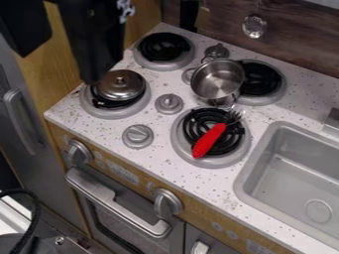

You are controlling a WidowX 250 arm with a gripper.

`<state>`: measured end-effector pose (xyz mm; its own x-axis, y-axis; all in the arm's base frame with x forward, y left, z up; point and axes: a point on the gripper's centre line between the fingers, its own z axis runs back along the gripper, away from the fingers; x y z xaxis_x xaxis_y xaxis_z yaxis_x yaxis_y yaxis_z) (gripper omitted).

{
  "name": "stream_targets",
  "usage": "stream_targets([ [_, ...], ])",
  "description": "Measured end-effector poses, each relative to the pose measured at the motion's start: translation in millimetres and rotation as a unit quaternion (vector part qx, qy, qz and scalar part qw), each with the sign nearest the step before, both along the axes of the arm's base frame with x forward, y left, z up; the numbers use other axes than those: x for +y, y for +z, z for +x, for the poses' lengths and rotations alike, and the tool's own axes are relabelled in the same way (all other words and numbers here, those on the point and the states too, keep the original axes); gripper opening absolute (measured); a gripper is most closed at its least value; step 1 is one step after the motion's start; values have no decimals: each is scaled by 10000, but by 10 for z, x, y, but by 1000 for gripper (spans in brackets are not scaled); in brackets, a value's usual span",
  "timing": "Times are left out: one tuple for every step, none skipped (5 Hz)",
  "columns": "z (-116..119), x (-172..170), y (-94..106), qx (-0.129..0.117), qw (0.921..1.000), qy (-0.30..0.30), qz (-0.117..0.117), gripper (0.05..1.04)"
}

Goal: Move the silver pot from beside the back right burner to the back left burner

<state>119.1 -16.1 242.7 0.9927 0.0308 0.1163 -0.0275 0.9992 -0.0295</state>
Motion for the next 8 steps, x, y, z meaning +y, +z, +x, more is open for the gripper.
stream_targets([
  [-9, 3, -35, 60, 10000, 10, 14, 995],
  [351, -127, -214, 136, 9999, 15, 38, 995],
  [856, -333, -433, -280, 9991, 252, 209, 995],
  [1388, -537, -861, -569, 9968, 546, 95, 995],
  [1860, -627, -1365, -853, 9904, 1088, 37, 995],
  [2315, -692, -1722, -712, 9906, 1165, -49, 995],
  [2729, -529, -1994, -799, 9886, 1251, -261, 995],
  [3027, -300, -2114, -1036, 9876, 1150, -254, 995],
])
